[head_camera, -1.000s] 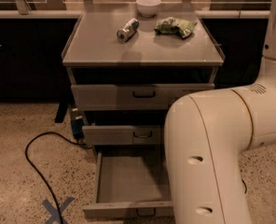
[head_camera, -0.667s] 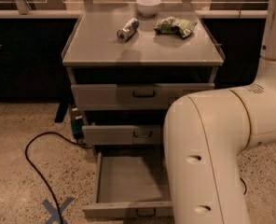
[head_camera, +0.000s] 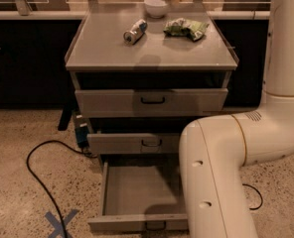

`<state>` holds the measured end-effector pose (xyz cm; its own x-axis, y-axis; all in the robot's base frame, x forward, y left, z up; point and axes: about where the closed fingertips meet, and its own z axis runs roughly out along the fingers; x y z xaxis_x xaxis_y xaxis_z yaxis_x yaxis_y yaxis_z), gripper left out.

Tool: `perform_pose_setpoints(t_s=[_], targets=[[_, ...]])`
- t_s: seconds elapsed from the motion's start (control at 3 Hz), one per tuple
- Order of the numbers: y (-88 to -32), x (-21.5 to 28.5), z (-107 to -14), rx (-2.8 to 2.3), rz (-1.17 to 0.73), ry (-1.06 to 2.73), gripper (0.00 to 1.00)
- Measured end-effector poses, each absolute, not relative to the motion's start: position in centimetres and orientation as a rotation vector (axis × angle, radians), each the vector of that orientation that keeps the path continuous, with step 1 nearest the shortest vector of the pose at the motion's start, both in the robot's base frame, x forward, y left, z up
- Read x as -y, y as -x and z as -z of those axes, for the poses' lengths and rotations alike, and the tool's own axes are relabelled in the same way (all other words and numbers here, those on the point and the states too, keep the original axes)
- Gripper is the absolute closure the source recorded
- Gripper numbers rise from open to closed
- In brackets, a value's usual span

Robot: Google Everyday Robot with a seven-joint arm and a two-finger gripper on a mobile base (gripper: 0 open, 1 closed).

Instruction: Place green can into bottom drawer

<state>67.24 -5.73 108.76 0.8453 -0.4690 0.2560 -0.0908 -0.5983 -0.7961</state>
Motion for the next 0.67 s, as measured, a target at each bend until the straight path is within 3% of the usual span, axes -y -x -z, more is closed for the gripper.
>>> perform_pose_setpoints(t_s=[0.33, 0.67], targets=[[-67.4, 6.3, -101.5, -0.546, 0.460, 2.172, 1.00], [-62.9, 6.7, -95.3, -0.606, 0.426, 2.148, 1.00]])
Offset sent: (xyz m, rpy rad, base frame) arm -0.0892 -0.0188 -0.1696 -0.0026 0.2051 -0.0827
